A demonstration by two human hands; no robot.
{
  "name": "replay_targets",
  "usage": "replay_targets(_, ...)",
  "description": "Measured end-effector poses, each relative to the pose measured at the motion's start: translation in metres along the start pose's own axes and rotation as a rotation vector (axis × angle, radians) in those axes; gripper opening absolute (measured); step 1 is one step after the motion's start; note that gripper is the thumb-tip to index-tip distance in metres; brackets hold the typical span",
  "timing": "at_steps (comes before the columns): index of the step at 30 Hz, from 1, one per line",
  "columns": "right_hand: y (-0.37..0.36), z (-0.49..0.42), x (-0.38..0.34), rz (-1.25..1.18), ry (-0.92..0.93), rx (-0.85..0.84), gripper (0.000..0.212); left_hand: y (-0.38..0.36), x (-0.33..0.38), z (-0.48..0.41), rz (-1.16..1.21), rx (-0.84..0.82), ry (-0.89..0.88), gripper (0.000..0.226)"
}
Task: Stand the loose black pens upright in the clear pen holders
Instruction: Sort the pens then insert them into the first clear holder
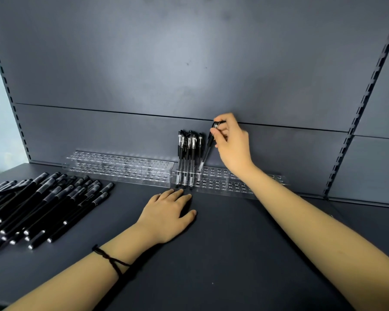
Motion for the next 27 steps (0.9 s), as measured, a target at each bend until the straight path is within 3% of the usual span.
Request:
replay_targets(4,-0.020,0.003,0.012,0.090,-0.003,-0.195,0.016,-0.001,0.001,-0.001,-0.007,-0.002,-0.001,0.060)
replay_targets(13,-0.020,0.032,0.009,0.144,-0.098,-0.225,0.050,0.006,0.002,-0.003,-0.054,0.047,-0.023,0.057)
replay_targets(15,-0.013,0.051,0.009,0.196,-0.162,-0.281,0.045,0.009,0.001,-0.003,-0.070,0.059,-0.037,0.053)
replay_targets(17,-0.003,0.076,0.007,0.410,-0.178,-0.448,0.034,0.012,0.001,-0.003,-0.092,0.071,-0.057,0.052)
replay_targets(19,0.008,0.103,0.005,0.695,-0.143,-0.646,0.037,0.014,0.004,-0.001,-0.104,0.084,-0.102,0.068)
replay_targets(22,0.036,0.136,0.007,0.866,-0.189,-0.713,0.047,0.015,0.015,0.007,-0.096,0.100,-0.214,0.085)
replay_targets(24,0.052,0.151,0.007,0.867,-0.242,-0.697,0.050,0.013,0.026,0.015,-0.055,0.070,-0.262,0.080)
replay_targets(27,0.076,0.174,0.005,0.842,-0.315,-0.690,0.053,0.004,0.048,0.031,-0.009,-0.036,-0.289,0.054)
Point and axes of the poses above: each hand's wrist, its own z-axis away from the middle knuckle, its own y-axis out of the back of the hand, x = y × z, the point moved 6 cm from there along -z, towards the middle knuckle, and after that the axes turned 8 degrees about -x, right-handed, at the moved point
